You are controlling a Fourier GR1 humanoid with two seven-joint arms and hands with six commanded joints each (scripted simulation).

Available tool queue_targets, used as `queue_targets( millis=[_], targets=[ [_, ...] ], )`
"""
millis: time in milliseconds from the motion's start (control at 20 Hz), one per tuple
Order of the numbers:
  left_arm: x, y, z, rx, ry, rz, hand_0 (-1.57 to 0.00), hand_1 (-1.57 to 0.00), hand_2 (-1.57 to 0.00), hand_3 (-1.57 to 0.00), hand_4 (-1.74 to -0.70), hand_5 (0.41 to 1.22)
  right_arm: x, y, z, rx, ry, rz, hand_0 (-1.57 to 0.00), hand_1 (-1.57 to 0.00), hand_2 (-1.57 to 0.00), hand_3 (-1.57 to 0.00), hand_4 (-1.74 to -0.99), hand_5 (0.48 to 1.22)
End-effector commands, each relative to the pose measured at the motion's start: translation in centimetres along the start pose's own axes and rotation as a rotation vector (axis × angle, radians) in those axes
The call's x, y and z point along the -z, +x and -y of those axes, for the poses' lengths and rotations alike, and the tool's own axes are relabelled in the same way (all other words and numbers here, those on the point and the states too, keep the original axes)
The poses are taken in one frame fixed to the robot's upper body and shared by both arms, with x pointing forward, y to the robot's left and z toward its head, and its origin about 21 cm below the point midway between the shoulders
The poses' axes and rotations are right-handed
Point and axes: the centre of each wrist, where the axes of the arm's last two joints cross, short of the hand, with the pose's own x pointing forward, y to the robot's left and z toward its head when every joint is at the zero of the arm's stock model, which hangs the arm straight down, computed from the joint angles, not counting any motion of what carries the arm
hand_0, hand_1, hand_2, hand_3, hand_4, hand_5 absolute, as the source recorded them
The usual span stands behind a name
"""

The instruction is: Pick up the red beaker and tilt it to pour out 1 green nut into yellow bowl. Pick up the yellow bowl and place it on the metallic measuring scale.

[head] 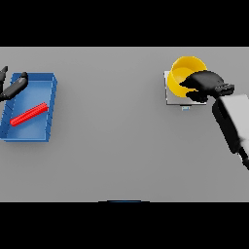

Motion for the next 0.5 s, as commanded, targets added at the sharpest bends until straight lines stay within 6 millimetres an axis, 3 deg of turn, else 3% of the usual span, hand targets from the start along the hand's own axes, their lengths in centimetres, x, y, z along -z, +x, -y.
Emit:
queue_targets(
  millis=[0,200,450],
  targets=[
    [-0.02,0.07,0.10,0.000,-0.001,0.007,0.00,0.00,0.00,0.00,-0.73,0.728,0.05,0.03,0.09,0.015,0.005,-0.018,-0.72,-0.98,-1.04,-0.83,-1.619,1.072],
    [0.18,-0.07,0.09,-0.002,-0.005,0.001,0.00,0.00,0.00,0.00,-0.73,0.712,-0.04,-0.38,0.08,-0.006,0.037,-0.026,-0.29,-0.48,-0.60,-0.57,-1.517,0.902],
    [-0.03,0.10,0.17,-0.008,0.001,0.014,0.00,0.00,0.00,0.00,-0.72,0.699,-0.14,-0.73,0.00,-0.039,0.059,-0.011,-0.10,-0.16,-0.25,-0.38,-1.442,0.814]
  ],
)
